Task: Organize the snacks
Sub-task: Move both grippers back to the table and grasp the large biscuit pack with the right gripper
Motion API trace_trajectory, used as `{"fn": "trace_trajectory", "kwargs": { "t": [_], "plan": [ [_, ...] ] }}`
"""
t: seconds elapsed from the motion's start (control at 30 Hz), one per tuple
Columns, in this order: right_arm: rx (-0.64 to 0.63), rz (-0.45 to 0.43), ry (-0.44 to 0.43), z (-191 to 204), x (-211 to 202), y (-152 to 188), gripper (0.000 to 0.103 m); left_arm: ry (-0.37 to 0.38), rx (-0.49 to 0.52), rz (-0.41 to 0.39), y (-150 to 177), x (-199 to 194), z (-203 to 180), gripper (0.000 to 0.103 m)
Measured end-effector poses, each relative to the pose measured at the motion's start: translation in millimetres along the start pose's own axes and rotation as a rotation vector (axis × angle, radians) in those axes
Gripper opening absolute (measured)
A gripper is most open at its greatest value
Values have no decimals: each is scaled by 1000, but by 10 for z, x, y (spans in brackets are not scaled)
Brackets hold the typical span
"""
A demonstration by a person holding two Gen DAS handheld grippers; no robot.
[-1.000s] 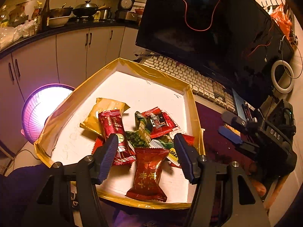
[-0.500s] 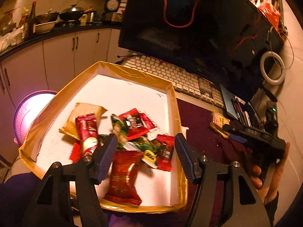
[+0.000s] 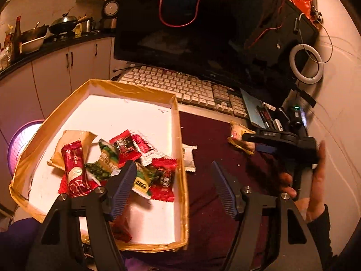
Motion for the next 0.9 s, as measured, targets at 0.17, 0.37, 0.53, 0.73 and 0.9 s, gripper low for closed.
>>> {"fn": "trace_trajectory", "kwargs": {
  "t": [0.17,0.37,0.53,0.73,0.9],
  "plan": [
    [19,21,31,103,105,-157,76,-2,1,-2,-44,-32,-13,68],
    [-12,4,221,268,311,-301,81,-9,65,39,-29,50,-136,68],
    [-132,12,321,372,345,-207,70,-2,143,121,-34,212,-329,68],
    [-85,-23,83,228,-15,152,70,-6,236,209,-135,452,-542,68],
    [-82,-76,-104,222,-199,403,70,-8,283,317,-206,803,-662,67]
  ]
}}
Point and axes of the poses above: each gripper's, at about its wrist camera, not at the fingertips, and x roughly the way its jaws point, z to its left, y to its underside, the point moved 7 cm from there along x, roughly the way its jaws point, and after that the axes turned 6 degrees about z, right-handed, at the moved point
